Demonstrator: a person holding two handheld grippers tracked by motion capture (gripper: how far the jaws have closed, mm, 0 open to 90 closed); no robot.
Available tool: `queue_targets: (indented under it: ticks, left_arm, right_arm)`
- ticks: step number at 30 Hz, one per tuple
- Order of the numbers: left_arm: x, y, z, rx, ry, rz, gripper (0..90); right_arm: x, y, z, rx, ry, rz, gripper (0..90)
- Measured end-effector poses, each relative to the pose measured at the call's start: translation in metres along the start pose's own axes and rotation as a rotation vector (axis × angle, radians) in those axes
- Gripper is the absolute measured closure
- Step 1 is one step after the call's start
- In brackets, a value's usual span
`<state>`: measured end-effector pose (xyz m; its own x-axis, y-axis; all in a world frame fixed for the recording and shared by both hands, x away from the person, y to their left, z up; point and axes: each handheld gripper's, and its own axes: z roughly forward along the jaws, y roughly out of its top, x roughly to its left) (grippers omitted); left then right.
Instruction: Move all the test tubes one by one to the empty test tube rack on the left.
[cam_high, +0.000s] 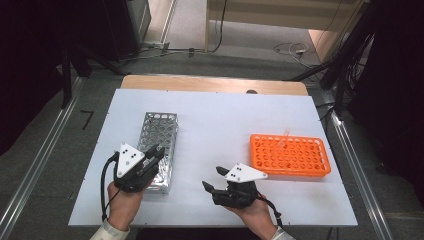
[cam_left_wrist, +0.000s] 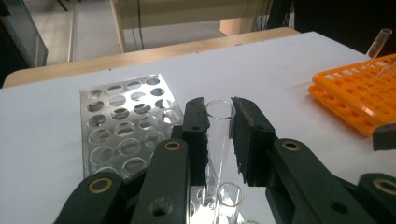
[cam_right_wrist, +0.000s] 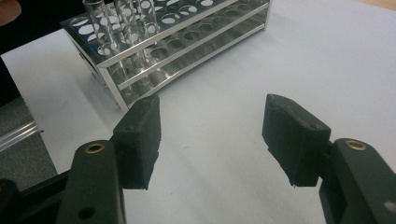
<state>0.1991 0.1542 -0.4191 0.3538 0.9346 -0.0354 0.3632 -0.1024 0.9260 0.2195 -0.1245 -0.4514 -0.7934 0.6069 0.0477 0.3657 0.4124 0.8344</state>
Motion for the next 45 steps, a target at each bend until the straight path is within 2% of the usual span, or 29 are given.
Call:
queue_targets:
  ticks: [6, 11, 19, 23, 25, 30, 35, 39, 41, 43, 45]
  left_arm:
    - [-0.003, -0.009, 0.003, 0.034, 0.014, 0.024, 74.6]
    - [-0.003, -0.012, 0.005, 0.055, 0.014, 0.016, 74.5]
    - [-0.002, -0.012, 0.005, 0.055, 0.009, 0.006, 73.8]
    - [-0.001, -0.011, 0.003, 0.049, -0.001, -0.011, 69.3]
    - [0.000, -0.010, 0.001, 0.040, -0.012, -0.027, 63.7]
    - [0.003, -0.008, 0.001, 0.050, -0.052, -0.063, 41.7]
    - [0.005, -0.006, 0.000, 0.040, -0.092, -0.076, 28.0]
    - [0.004, -0.004, -0.002, 0.028, -0.074, -0.074, 18.3]
    - [0.003, -0.002, 0.000, 0.054, -0.035, -0.063, 8.3]
    - [0.003, -0.002, 0.000, 0.069, -0.045, -0.065, 6.1]
    - [0.002, -0.002, 0.000, 0.070, -0.033, -0.062, 5.3]
  right_arm:
    - [0.000, -0.001, 0.000, 0.004, -0.002, -0.004, 35.8]
    - [0.001, -0.001, 0.000, 0.008, -0.001, -0.007, 35.7]
    - [0.001, -0.002, -0.001, 0.012, -0.002, -0.005, 35.6]
    - [0.000, -0.002, -0.001, 0.007, -0.004, -0.007, 35.3]
    - [-0.001, -0.002, -0.002, 0.005, -0.005, -0.005, 34.3]
    - [-0.005, -0.002, -0.005, -0.001, -0.014, 0.013, 29.5]
    - [-0.011, -0.003, -0.011, -0.014, -0.033, 0.019, 29.0]
    - [-0.019, -0.005, -0.018, -0.023, -0.055, 0.032, 28.7]
    - [-0.024, -0.006, -0.022, -0.032, -0.066, 0.045, 28.5]
    - [-0.031, -0.008, -0.029, -0.038, -0.083, 0.058, 28.3]
    - [-0.037, -0.010, -0.037, -0.045, -0.108, 0.067, 28.5]
